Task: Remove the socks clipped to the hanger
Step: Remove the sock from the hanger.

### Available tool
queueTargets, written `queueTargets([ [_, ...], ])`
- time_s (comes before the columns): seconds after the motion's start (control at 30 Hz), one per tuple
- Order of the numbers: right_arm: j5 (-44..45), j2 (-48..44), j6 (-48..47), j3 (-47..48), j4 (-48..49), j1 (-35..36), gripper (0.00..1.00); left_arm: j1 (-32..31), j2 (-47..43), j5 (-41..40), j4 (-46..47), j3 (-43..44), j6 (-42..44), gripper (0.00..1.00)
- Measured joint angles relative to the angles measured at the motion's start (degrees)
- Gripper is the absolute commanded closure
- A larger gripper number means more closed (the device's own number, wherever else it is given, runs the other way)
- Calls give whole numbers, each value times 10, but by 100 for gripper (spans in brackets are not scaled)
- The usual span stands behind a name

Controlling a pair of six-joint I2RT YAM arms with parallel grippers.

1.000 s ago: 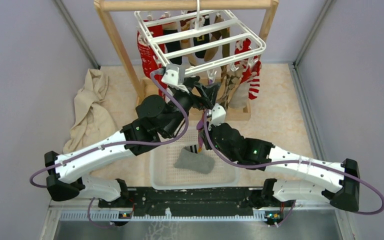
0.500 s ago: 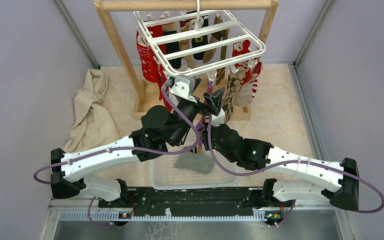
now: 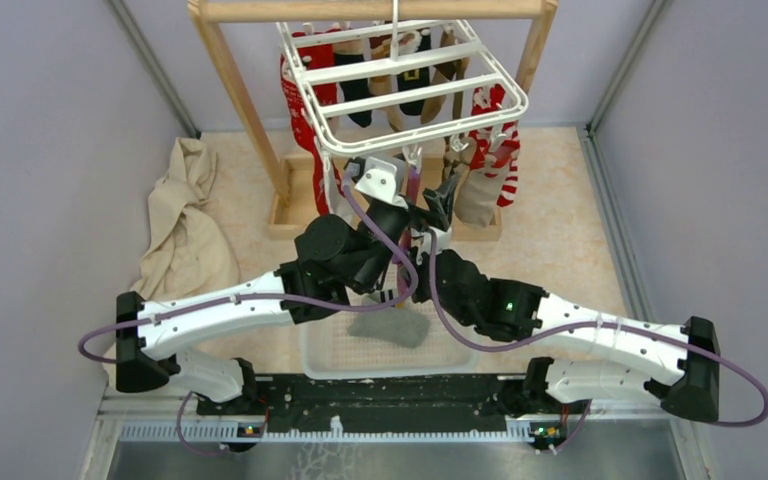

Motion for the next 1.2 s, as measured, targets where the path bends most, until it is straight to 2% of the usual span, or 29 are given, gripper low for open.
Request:
queueTargets([
  [0.4,0,-11,-3,-5,-1,0,100,33,6,43,-3,3,-21,6],
  [0.67,0,-16,-4,-11,0,0,100,59,-7,62,-15,-16,-54,20],
  [0.9,0,-19,-3,-23,1,0,100,68,-42,74,-18,-41,-76,39],
  [1.2,0,-19,-3,-23,2,0,100,88,-53,95,-21,-46,-96,40],
])
